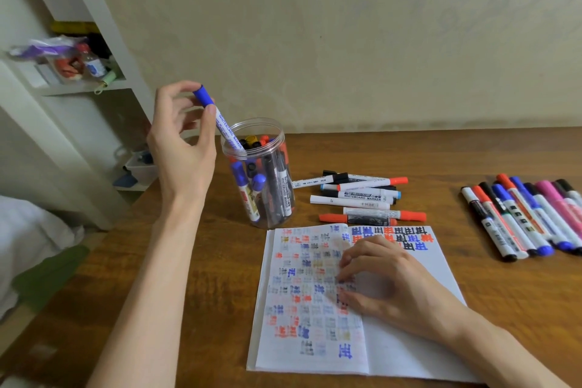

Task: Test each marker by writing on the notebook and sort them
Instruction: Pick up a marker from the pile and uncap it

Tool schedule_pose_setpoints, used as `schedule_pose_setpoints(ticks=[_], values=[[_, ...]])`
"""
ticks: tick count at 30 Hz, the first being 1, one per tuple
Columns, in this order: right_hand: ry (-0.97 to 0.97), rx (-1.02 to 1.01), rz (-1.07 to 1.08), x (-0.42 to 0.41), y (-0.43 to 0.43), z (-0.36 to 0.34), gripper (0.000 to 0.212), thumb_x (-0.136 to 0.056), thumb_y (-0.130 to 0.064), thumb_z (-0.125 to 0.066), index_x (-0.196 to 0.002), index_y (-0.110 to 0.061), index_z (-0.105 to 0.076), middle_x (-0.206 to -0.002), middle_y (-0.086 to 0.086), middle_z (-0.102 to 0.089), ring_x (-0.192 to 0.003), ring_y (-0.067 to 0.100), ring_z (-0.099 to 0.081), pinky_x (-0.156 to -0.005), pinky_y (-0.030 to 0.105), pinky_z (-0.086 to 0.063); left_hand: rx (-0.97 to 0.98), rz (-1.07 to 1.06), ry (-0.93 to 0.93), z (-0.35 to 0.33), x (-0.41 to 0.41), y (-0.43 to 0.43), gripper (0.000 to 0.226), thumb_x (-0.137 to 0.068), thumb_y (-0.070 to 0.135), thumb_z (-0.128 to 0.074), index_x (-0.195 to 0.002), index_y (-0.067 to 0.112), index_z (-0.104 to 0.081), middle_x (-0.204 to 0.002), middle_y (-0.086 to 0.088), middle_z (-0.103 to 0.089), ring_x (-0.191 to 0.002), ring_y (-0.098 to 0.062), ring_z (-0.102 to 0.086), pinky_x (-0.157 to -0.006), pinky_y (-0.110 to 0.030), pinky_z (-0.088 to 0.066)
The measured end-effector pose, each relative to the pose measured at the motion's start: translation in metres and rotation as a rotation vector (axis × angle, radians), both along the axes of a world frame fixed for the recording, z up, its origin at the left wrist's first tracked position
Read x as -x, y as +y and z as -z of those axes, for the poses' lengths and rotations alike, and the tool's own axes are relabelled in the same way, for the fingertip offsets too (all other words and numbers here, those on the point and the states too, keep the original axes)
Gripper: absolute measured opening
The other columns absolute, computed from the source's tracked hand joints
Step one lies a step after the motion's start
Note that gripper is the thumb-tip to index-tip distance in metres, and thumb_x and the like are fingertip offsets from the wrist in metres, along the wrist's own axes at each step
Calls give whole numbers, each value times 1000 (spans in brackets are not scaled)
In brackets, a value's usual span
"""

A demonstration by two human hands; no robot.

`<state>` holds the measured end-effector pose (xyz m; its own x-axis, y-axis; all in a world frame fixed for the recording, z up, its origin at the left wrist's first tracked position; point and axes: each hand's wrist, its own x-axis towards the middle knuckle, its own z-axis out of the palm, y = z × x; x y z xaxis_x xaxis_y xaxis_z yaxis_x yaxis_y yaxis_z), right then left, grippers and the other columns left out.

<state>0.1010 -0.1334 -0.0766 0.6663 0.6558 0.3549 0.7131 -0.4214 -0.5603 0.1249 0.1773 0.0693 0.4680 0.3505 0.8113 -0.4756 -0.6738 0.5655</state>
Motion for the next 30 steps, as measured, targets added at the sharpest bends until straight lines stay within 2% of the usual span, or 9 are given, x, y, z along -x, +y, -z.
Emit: schedule_pose_setpoints(ticks=[5,8,13,15,19,21,25,30], values=[[19,6,7,0,-1,0,22,-91,-54,-76,-104,-36,-78,-116,-29,-64,-118,3,-58,-100,30,-47,-59,16,156,12,-1,2,29,-97,8,-69,-124,11,-58,-111,1,-70,-103,-7,-69,-90,-24,-58],[24,18,6,0,-1,-1,23,-90,-53,-76,-105,-35,-79,-117,-28,-64,-119,3,-57,-101,29,-46,-142,-46,236,21,1,1,24,-100,12,-65,-124,16,-62,-113,4,-72,-107,-5,-69,-92,-26,-58],[35,37,4,1,-2,-3,26,-90,-55,-75,-107,-35,-79,-119,-28,-64,-121,-1,-54,-103,26,-45,-377,-137,264,28,7,2,22,-104,19,-50,-117,17,-68,-106,2,-72,-103,-15,-66,-91,-48,-57],[40,42,1,1,-2,-4,26,-91,-55,-75,-108,-35,-79,-119,-28,-64,-122,-1,-53,-103,25,-44,-414,-119,287,31,9,1,29,-101,21,-46,-119,15,-69,-109,2,-71,-105,-14,-61,-100,-52,-50],[36,26,6,1,-2,-3,25,-90,-53,-76,-106,-34,-79,-117,-26,-65,-120,2,-55,-103,25,-44,-517,-156,332,41,4,-4,41,-99,37,-48,-124,11,-67,-127,-6,-64,-121,-22,-57,-108,-46,-43],[32,20,7,1,-2,-2,24,-90,-52,-77,-105,-34,-79,-117,-26,-65,-120,2,-55,-103,26,-43,-541,-215,341,44,0,-4,49,-97,50,-54,-122,10,-67,-130,-9,-56,-126,-24,-50,-104,-42,-46],[34,19,6,0,-1,-1,25,-91,-55,-75,-106,-35,-79,-118,-28,-64,-121,1,-54,-102,27,-44,-523,-234,374,43,-1,-2,68,-84,75,-62,-109,12,-68,-132,-7,-51,-125,-22,-50,-91,-40,-53],[35,22,5,0,-2,-1,26,-92,-56,-74,-107,-36,-79,-118,-28,-64,-122,2,-54,-102,28,-44,-479,-260,436,37,0,-8,75,-72,80,-63,-99,10,-70,-137,-8,-50,-129,-25,-50,-89,-38,-50]])
